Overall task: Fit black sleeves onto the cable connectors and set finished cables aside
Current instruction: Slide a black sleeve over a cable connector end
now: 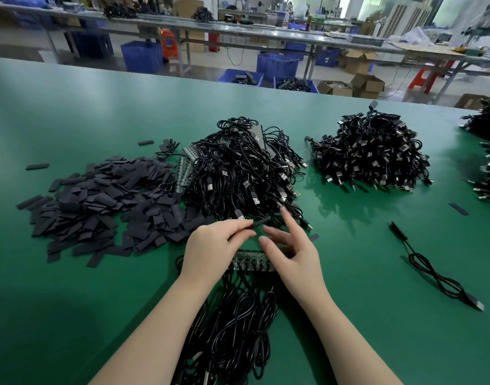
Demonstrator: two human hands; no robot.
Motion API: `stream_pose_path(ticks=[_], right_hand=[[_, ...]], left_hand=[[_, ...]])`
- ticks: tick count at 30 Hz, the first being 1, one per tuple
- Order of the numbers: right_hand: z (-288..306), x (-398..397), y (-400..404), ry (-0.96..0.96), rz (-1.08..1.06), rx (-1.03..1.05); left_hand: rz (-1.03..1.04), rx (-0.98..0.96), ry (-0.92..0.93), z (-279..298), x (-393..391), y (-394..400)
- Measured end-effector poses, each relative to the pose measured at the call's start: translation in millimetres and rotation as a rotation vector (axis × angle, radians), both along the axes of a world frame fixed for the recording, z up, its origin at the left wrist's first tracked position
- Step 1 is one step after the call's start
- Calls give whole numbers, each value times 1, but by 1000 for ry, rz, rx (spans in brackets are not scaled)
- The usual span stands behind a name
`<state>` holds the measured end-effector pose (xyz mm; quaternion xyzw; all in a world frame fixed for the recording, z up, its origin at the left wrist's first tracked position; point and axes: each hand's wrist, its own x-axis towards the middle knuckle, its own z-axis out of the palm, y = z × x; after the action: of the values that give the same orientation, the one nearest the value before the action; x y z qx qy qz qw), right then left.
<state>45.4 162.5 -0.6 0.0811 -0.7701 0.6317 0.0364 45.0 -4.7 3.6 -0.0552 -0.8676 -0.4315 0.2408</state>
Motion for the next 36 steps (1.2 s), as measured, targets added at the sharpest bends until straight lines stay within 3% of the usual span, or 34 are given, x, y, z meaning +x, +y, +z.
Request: stream_pose_path(ticks=[6, 12, 18, 26, 33, 36], right_hand=[[1, -4, 3, -14, 0, -25], [10, -4, 9, -82, -75, -291], [10, -1, 2, -8, 29, -107], [12, 0, 6, -40, 10, -247], [40, -8, 11, -99, -19, -662], [61, -16, 31, -100, -33, -867]], left_hand=[[-99, -161, 42, 7, 7, 9], [-23, -265, 39, 8, 7, 7], [-62, -275, 132, 12, 7, 10], [-58, -425, 323, 9, 6, 10], [-108, -108, 128, 13, 11, 8], [-156, -119, 17, 13, 10, 8]])
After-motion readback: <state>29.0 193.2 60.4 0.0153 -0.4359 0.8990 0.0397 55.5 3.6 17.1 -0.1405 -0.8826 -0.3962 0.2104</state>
